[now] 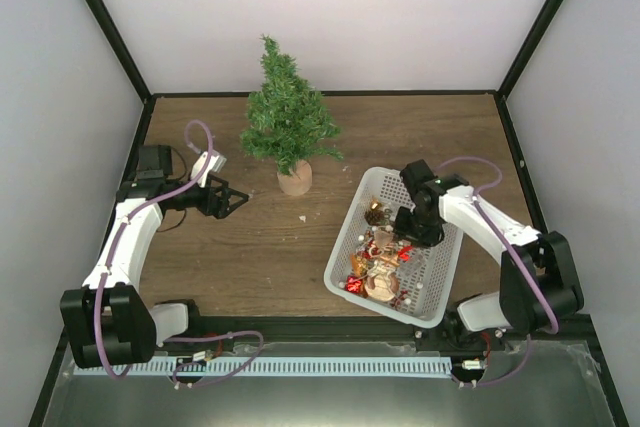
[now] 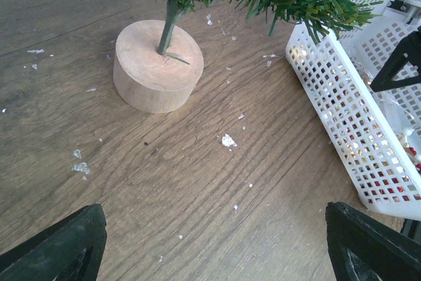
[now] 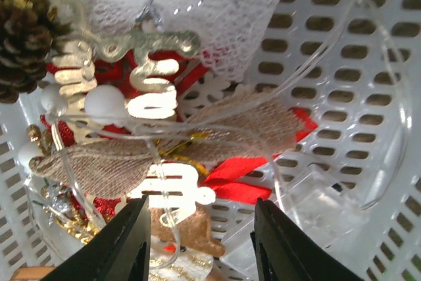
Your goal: Decorate the small christmas tree
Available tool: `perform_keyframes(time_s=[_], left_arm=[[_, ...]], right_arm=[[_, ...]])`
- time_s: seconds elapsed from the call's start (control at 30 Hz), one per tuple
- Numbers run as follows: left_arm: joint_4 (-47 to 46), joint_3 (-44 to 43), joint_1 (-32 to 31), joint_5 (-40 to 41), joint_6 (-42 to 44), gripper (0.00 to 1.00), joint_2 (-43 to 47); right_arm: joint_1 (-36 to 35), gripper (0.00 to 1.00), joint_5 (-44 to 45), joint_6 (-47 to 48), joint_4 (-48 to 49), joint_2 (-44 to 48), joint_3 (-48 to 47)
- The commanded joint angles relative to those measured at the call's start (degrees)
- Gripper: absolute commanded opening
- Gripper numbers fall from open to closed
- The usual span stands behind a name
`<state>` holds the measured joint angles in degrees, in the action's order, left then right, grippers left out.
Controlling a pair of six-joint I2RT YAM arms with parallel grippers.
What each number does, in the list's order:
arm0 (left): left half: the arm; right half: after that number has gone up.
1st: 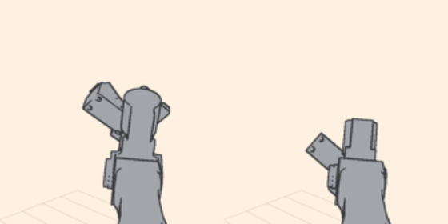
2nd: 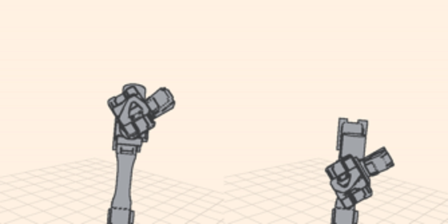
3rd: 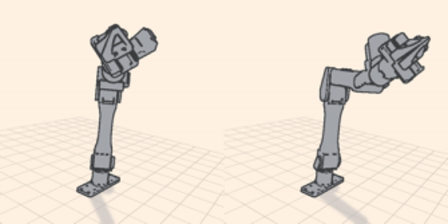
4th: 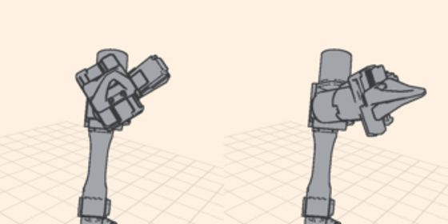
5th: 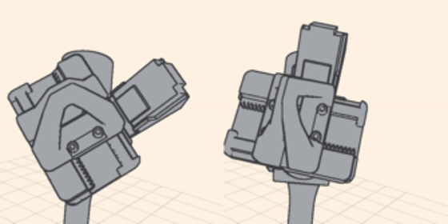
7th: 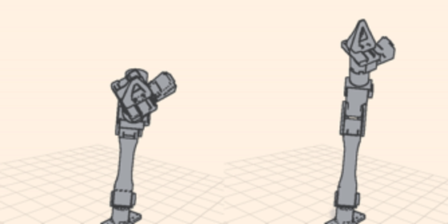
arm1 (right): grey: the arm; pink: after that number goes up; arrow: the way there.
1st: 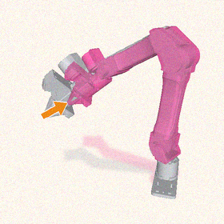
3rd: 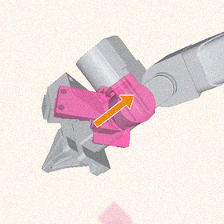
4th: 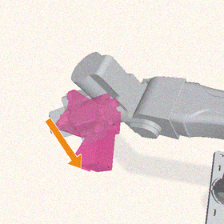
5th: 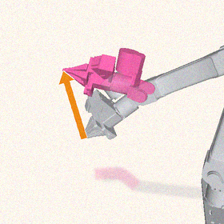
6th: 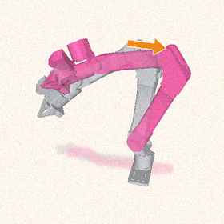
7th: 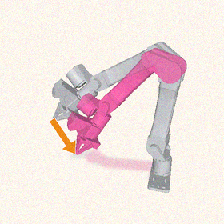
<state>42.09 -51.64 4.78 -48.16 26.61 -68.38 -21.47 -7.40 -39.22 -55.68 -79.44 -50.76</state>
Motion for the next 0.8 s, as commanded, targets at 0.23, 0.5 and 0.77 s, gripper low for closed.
perform_keyframes(time_s=[0.23,0.5,0.77], left_arm=[[-0.67,0.31,-0.34,-0.96,0.28,0.91,-0.02],[-0.43,0.22,-0.38,-1.06,0.5,0.91,-0.01],[-0.21,0.18,-0.39,-1.34,0.75,0.91,0.18]], right_arm=[[4.47,0.4,4.01,1.64,3.32,2.27,3.45],[4.59,0.41,0.14,1.09,7.04,2.09,6.2],[4.89,0.42,-8.25,-0.86,14.3,5.24,13.42]])
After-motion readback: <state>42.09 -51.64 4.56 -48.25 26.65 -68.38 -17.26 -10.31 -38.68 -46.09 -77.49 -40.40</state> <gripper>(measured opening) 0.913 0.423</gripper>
